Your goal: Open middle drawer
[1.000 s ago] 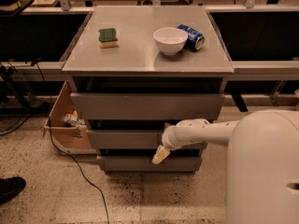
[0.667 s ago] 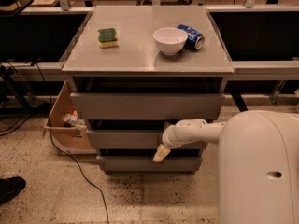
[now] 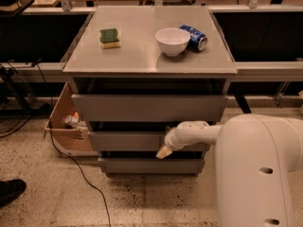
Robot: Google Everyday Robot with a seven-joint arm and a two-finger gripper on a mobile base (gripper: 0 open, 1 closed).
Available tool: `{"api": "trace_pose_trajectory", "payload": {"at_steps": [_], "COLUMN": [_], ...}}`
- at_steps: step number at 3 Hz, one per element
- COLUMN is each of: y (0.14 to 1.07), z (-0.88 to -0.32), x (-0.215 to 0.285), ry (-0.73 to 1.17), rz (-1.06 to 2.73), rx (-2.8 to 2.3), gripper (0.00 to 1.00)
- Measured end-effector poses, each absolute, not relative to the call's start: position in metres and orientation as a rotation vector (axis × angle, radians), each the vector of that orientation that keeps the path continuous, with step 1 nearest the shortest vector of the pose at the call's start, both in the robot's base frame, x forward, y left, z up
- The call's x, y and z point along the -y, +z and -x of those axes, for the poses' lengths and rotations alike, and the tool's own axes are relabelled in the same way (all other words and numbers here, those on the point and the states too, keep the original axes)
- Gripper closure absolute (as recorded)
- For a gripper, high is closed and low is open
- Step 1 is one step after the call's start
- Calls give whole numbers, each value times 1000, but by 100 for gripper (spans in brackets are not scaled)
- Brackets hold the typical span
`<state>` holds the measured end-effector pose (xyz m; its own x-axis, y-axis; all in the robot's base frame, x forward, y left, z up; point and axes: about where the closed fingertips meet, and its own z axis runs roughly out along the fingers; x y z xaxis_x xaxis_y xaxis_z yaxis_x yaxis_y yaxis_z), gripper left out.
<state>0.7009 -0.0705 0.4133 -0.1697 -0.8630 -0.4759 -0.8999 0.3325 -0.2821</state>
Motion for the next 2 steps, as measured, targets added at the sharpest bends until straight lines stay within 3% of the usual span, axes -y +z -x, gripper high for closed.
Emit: {"api": "trace_pose_trajectory", "payload": {"at_steps": [2], "y": [422], "z": [-693], "x": [82], "ry": [90], "rz": [1532], "rx": [-2062], "gripper": [73]}}
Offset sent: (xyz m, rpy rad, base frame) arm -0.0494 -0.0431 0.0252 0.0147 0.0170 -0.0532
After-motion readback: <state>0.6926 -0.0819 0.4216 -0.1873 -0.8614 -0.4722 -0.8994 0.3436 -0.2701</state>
